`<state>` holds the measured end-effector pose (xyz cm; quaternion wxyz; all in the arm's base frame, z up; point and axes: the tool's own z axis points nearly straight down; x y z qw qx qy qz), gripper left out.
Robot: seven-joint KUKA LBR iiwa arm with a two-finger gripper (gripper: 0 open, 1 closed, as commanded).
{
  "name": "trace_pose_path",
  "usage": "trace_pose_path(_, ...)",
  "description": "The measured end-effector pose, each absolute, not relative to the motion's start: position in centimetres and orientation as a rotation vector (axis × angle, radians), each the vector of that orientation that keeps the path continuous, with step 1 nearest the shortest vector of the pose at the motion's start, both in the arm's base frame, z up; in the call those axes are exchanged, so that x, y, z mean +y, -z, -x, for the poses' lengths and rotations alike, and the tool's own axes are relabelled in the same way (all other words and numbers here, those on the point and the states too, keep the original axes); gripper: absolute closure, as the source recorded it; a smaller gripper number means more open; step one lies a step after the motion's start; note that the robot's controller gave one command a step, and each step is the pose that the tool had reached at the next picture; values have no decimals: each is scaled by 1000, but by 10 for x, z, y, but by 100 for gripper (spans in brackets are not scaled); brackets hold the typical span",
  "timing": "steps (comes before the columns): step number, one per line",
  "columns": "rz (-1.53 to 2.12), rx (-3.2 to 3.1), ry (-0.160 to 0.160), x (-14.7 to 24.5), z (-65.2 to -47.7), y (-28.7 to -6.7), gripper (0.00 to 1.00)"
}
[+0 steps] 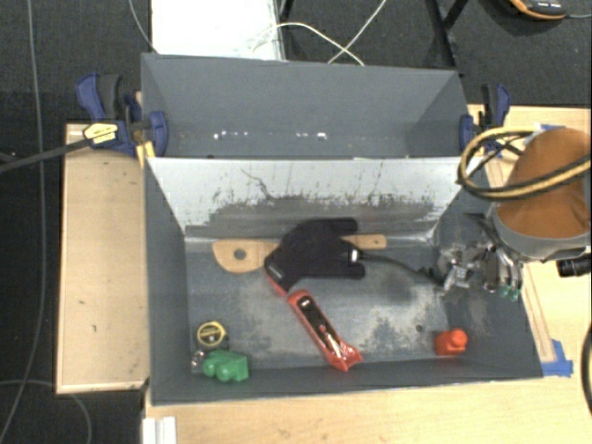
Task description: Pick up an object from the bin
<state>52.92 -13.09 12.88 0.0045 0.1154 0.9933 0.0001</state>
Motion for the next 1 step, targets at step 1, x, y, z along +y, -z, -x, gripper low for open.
trace_pose_path(1, -359, 3110, 0, -131, -530, -144, 100)
